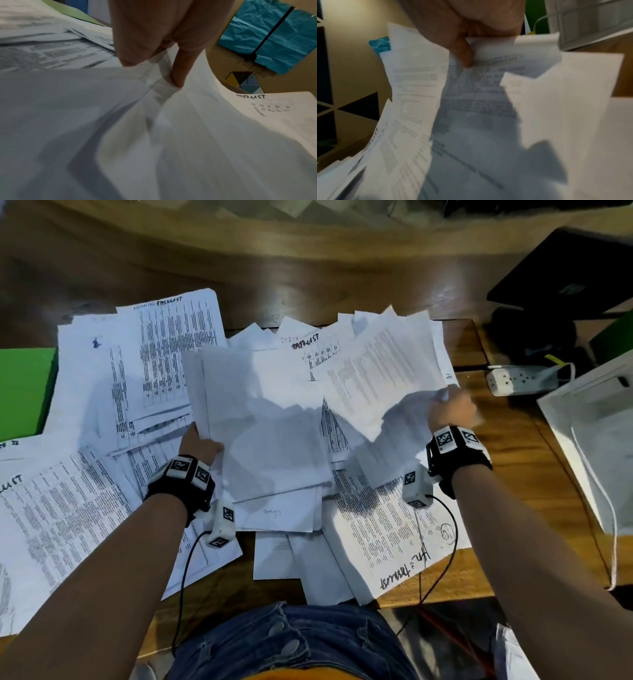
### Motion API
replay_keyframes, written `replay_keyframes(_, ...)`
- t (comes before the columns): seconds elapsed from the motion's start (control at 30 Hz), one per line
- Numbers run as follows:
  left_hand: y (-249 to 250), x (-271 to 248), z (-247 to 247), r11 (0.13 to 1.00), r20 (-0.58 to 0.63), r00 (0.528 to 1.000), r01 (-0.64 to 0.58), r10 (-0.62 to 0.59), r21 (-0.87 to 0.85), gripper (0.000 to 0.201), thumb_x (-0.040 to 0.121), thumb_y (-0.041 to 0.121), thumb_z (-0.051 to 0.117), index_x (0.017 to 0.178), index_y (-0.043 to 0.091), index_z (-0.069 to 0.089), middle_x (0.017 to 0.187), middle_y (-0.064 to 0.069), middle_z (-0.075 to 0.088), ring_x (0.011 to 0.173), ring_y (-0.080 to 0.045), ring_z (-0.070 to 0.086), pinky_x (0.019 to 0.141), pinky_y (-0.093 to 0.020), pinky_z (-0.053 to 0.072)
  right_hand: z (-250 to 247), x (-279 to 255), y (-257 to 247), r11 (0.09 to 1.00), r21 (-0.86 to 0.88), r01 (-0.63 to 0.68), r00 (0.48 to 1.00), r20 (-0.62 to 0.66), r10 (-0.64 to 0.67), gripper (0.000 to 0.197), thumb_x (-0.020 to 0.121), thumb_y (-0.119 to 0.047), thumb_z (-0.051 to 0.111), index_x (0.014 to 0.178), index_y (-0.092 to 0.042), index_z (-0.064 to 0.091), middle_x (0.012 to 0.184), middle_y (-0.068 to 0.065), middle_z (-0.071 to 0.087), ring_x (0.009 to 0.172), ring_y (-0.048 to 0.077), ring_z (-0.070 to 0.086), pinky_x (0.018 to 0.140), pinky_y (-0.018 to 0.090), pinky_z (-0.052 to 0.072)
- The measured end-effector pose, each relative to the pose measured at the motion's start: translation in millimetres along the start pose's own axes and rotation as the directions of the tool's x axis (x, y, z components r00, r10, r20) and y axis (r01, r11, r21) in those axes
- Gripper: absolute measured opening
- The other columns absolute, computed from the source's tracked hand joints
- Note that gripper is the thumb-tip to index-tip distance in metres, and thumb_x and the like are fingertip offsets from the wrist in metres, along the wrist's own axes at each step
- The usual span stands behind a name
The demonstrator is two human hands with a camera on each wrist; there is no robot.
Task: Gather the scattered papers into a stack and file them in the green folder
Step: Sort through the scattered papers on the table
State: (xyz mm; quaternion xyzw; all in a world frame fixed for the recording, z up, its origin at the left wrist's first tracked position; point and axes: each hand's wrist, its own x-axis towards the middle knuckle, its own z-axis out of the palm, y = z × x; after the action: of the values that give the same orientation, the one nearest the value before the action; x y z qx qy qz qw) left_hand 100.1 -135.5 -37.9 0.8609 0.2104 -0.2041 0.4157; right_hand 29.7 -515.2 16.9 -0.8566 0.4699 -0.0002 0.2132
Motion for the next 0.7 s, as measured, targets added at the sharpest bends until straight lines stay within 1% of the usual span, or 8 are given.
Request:
replay_keyframes(0.2, 0, -5, 2, 1.0, -0.007, 1.0, 0.009, -0.009, -0.008, 0.051, 0.081, -0.008, 0.061, 0.129, -0.005, 0.047, 0.127, -0.024, 0.057, 0.116, -0.035, 0.056, 0.094, -0.035, 0.044, -25, 1, -15, 0.949, 0.295, 0.112, 0.968, -0.249, -0.037, 0.026, 0.09, 0.003, 0.037, 0.112, -0.001, 0.052, 0.115, 0.021, 0.061, 0.108, 0.033, 0.059, 0.078, 0.033, 0.044)
replay_keyframes(0.3, 2, -7, 3, 1.0, -0.026, 1.0, 0.0, 0.0, 0.001, 0.048, 0.083, -0.009, 0.058, 0.129, -0.006, 0.046, 0.128, -0.024, 0.056, 0.117, -0.035, 0.055, 0.086, -0.028, 0.041, -31, 4, -21, 0.918, 0.374, 0.132, 0.959, -0.281, -0.024, 0.028, 0.088, 0.003, 0.038, 0.111, -0.001, 0.052, 0.116, 0.019, 0.06, 0.106, 0.029, 0.058, 0.076, 0.026, 0.038)
replay_keyframes(0.4, 2, -10, -4, 1.0, -0.062, 0.998, -0.003, 0.002, -0.021, 0.043, 0.086, -0.009, 0.051, 0.128, 0.0, 0.046, 0.128, -0.02, 0.056, 0.119, -0.033, 0.053, 0.084, -0.023, 0.038, -30, 6, -24, 0.882, 0.442, 0.162, 0.925, -0.378, 0.02, 0.018, 0.09, -0.002, 0.035, 0.099, -0.008, 0.05, 0.107, 0.016, 0.062, 0.093, 0.023, 0.059, 0.076, 0.032, 0.046)
replay_keyframes(0.47, -1, -5, -12, 0.999, -0.1, 0.995, -0.009, 0.005, -0.043, 0.027, 0.086, -0.011, 0.049, 0.104, 0.008, 0.054, 0.104, -0.015, 0.062, 0.112, -0.029, 0.055, 0.075, -0.013, 0.044, -32, 8, -27, 0.842, 0.498, 0.208, 0.886, -0.461, 0.053, 0.015, 0.09, -0.003, 0.032, 0.089, -0.015, 0.042, 0.097, 0.011, 0.06, 0.083, 0.016, 0.054, 0.082, 0.024, 0.051)
replay_keyframes(0.5, -3, -3, -17, 0.998, -0.121, 0.993, -0.026, 0.019, -0.056, 0.029, 0.086, -0.012, 0.049, 0.085, 0.017, 0.05, 0.085, -0.005, 0.057, 0.104, -0.025, 0.055, 0.063, -0.006, 0.042, -35, 8, -31, 0.828, 0.516, 0.222, 0.871, -0.487, 0.07, 0.015, 0.091, -0.004, 0.032, 0.088, -0.017, 0.039, 0.095, 0.008, 0.059, 0.081, 0.013, 0.051, 0.067, 0.004, 0.04)
replay_keyframes(0.57, -5, -1, -28, 0.995, -0.159, 0.987, -0.048, 0.033, -0.091, 0.044, 0.085, -0.012, 0.049, 0.069, 0.025, 0.035, 0.07, 0.006, 0.041, 0.093, -0.018, 0.046, 0.049, -0.005, 0.037, -43, 10, -39, 0.811, 0.543, 0.217, 0.859, -0.501, 0.105, 0.013, 0.092, -0.005, 0.033, 0.088, -0.017, 0.037, 0.094, 0.001, 0.055, 0.082, 0.011, 0.05, 0.068, 0.001, 0.039)
replay_keyframes(0.6, -6, -2, -33, 0.993, -0.185, 0.982, -0.053, 0.034, -0.103, 0.042, 0.085, -0.012, 0.049, 0.069, 0.024, 0.036, 0.07, 0.004, 0.042, 0.092, -0.016, 0.045, 0.052, -0.009, 0.038, -46, 10, -44, 0.806, 0.553, 0.211, 0.86, -0.498, 0.116, 0.011, 0.093, -0.007, 0.033, 0.089, -0.017, 0.036, 0.095, 0.001, 0.055, 0.083, 0.011, 0.051, 0.064, 0.007, 0.035)
replay_keyframes(0.7, -14, 2, -43, 0.991, -0.245, 0.97, -0.035, 0.002, -0.128, 0.03, 0.084, -0.012, 0.049, 0.093, 0.016, 0.046, 0.091, -0.008, 0.051, 0.093, -0.018, 0.047, 0.076, -0.024, 0.04, -50, 9, -58, 0.79, 0.59, 0.165, 0.897, -0.422, 0.128, 0.014, 0.096, -0.012, 0.032, 0.097, -0.015, 0.046, 0.108, 0.007, 0.061, 0.096, 0.016, 0.06, 0.075, 0.009, 0.036)
